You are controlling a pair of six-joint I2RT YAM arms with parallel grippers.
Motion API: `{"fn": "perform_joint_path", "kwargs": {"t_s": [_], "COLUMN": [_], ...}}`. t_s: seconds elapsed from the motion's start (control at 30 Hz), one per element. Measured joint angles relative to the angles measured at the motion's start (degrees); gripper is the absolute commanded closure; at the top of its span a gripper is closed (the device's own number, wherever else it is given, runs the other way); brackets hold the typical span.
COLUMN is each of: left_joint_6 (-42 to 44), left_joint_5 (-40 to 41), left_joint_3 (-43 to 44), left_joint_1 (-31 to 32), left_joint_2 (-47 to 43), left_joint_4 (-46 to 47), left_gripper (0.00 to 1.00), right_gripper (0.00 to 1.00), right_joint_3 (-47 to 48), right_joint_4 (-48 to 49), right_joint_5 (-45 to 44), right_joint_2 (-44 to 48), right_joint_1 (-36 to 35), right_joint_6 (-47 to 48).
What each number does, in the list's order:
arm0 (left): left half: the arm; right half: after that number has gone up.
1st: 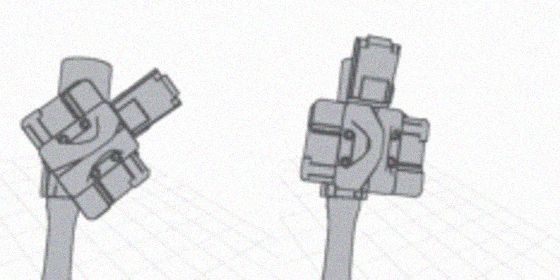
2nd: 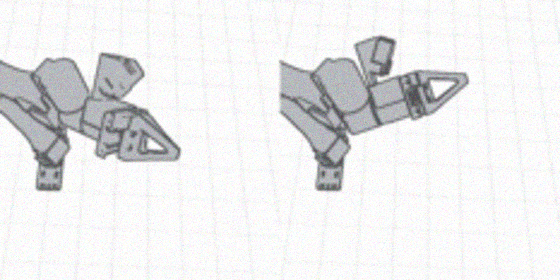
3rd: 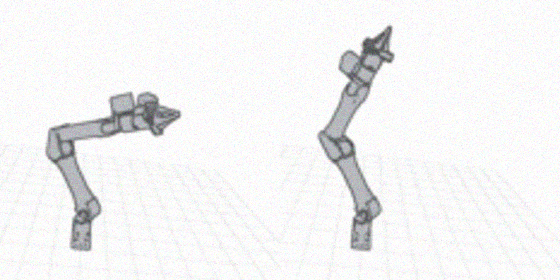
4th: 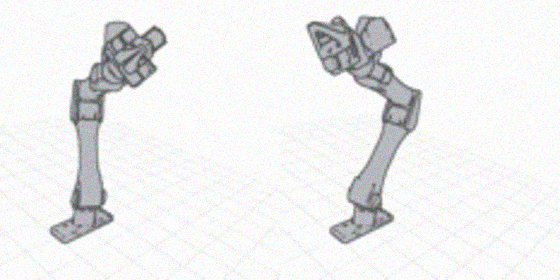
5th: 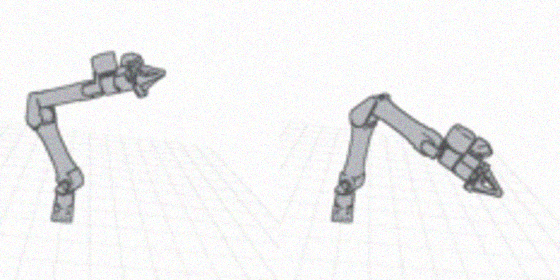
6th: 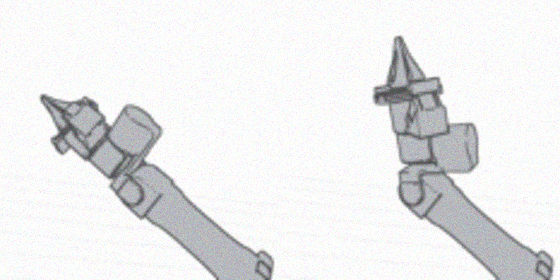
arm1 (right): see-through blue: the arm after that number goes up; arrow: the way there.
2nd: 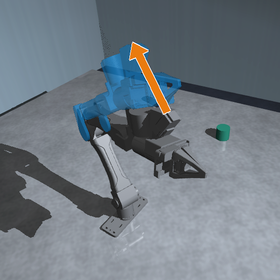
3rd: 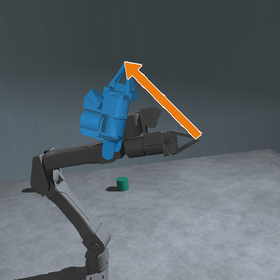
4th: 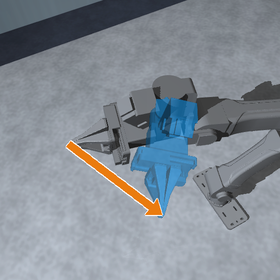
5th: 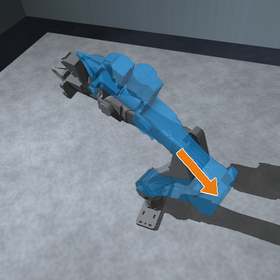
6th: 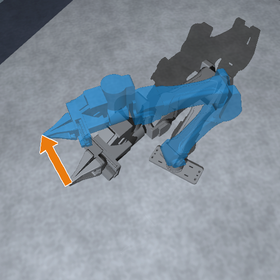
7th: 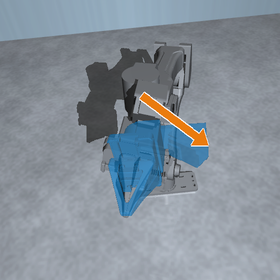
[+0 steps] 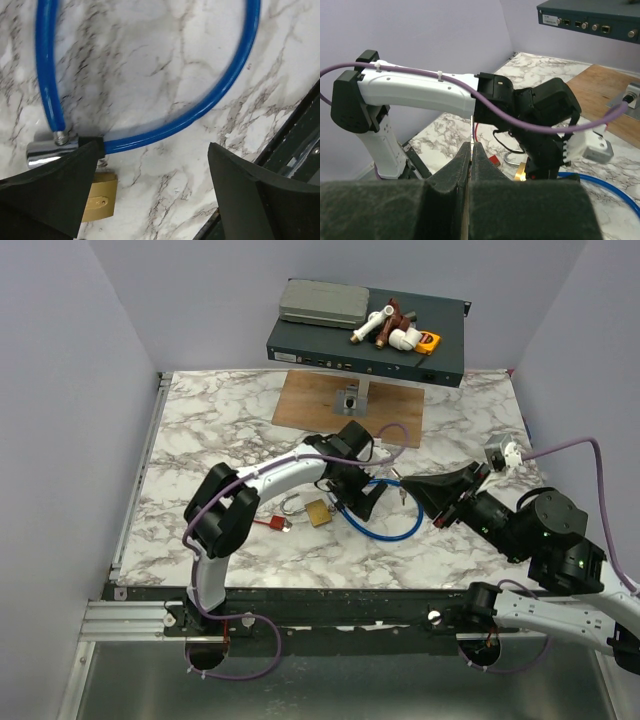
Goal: Unlock with the key
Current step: Move the lock to the center of the board.
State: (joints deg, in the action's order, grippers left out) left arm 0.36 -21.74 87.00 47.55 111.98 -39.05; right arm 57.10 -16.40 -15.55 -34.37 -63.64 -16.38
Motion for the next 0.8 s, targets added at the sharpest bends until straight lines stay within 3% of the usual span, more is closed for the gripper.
{"fn": "perform_joint_path", "kwargs": {"t_s": [0.13, 0.4, 0.53, 0.8], "left_joint_6": [-6.1, -12.6, -13.5, -13.9], "left_joint_5": [-1.2, -0.3, 0.1, 1.2], "left_joint_3": [-3.4, -11.7, -9.6, -2.5], "left_joint_1": [-4.2, -5.4, -5.4, -6.0], "left_joint_2": [0.0, -5.0, -5.7, 2.4], "left_joint_4": [0.6, 4.7, 5.8, 6.6], "left_gripper": [0.12, 0.12, 0.12, 0.12], "right_gripper": [0.99, 0.99, 0.99, 0.99], "right_joint_3": [0.0, 0.0, 0.0, 0.0], "right_joint_4": [0.0, 0.0, 0.0, 0.0], "right_joint_5": [0.0, 0.0, 0.0, 0.0], "right_joint_2": [-0.3, -1.5, -1.7, -1.8], "right_joint_1": [0.0, 0.0, 0.0, 0.0], "right_joint_6": [0.3, 1.1, 1.5, 1.5]}}
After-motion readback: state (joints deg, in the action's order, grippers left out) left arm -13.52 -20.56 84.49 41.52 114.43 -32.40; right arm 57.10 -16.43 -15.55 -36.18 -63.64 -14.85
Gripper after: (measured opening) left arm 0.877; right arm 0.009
